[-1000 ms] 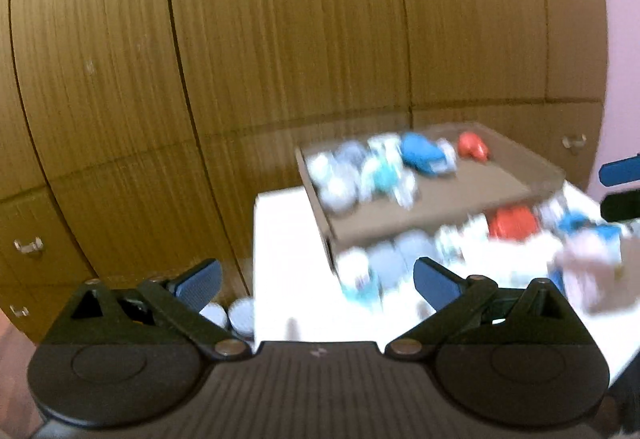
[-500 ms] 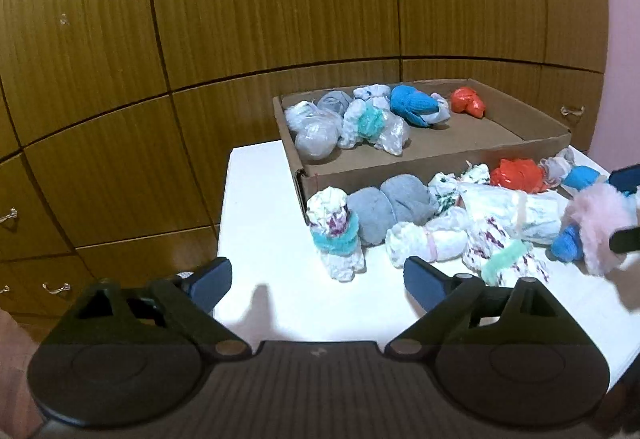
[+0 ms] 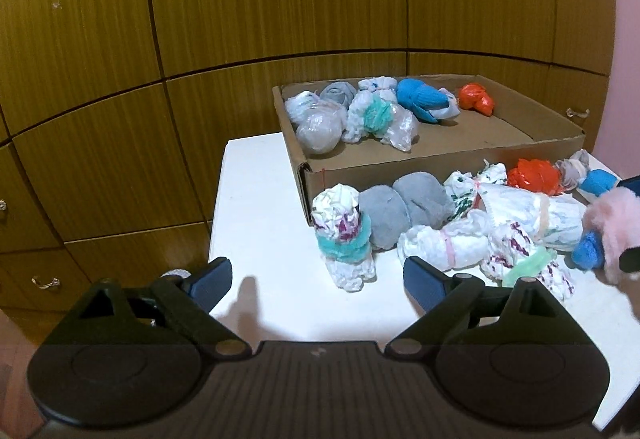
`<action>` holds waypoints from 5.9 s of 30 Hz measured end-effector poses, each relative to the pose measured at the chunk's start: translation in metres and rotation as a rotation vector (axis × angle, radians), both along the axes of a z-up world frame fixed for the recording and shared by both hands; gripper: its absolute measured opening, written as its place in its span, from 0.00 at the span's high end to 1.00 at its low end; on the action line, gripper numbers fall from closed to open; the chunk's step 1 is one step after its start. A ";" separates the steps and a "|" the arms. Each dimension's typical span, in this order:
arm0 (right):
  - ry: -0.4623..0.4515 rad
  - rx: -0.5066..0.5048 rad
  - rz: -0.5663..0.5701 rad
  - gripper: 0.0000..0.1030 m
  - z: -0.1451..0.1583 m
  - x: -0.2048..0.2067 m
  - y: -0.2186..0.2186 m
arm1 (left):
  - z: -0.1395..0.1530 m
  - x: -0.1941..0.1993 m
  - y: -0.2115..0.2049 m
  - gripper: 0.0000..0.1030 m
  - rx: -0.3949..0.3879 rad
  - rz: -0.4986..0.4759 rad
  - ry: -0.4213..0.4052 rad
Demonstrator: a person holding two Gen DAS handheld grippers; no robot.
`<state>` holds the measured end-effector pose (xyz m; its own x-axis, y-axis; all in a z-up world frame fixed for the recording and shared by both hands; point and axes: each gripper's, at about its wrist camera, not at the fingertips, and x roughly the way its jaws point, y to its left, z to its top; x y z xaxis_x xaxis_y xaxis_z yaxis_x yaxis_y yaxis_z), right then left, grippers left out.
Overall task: Organize objects
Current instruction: 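Grasp pink fluffy toy with right tool while left tool grasps teal-banded white bundle, then carry both items into the box and lower them near the red bundle, then open both tools and withdraw them from the box, then grasp blue-and-grey sock with right tool while left tool grasps purple-dotted white bundle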
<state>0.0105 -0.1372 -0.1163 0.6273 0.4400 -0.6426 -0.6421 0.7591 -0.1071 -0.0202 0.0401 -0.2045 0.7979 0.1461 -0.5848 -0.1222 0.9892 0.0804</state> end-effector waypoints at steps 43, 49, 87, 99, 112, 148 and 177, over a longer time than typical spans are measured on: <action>0.053 0.025 0.016 0.57 0.001 0.003 -0.005 | 0.006 0.004 0.012 0.78 -0.138 -0.093 0.036; 0.065 0.117 -0.013 0.57 0.023 0.006 -0.019 | 0.030 -0.005 0.008 0.78 -0.091 -0.111 0.022; 0.208 0.265 -0.298 0.57 0.004 0.262 -0.042 | -0.006 0.271 -0.104 0.78 -0.122 -0.315 0.267; 0.186 0.200 -0.271 0.37 0.009 0.257 -0.032 | 0.004 0.260 -0.112 0.66 -0.094 -0.292 0.281; 0.142 0.219 -0.267 0.30 0.038 0.233 -0.031 | 0.036 0.233 -0.105 0.43 -0.091 -0.267 0.252; 0.012 0.219 -0.302 0.17 -0.001 0.009 -0.051 | 0.025 -0.020 -0.094 0.05 -0.022 0.012 -0.016; 0.010 0.212 -0.306 0.45 -0.036 0.020 -0.056 | -0.017 0.004 -0.108 0.56 -0.094 -0.080 0.025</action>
<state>0.0302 -0.1936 -0.1527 0.7444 0.3568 -0.5644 -0.3820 0.9209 0.0783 -0.0161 -0.0676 -0.2216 0.7900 0.0258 -0.6126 -0.0413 0.9991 -0.0113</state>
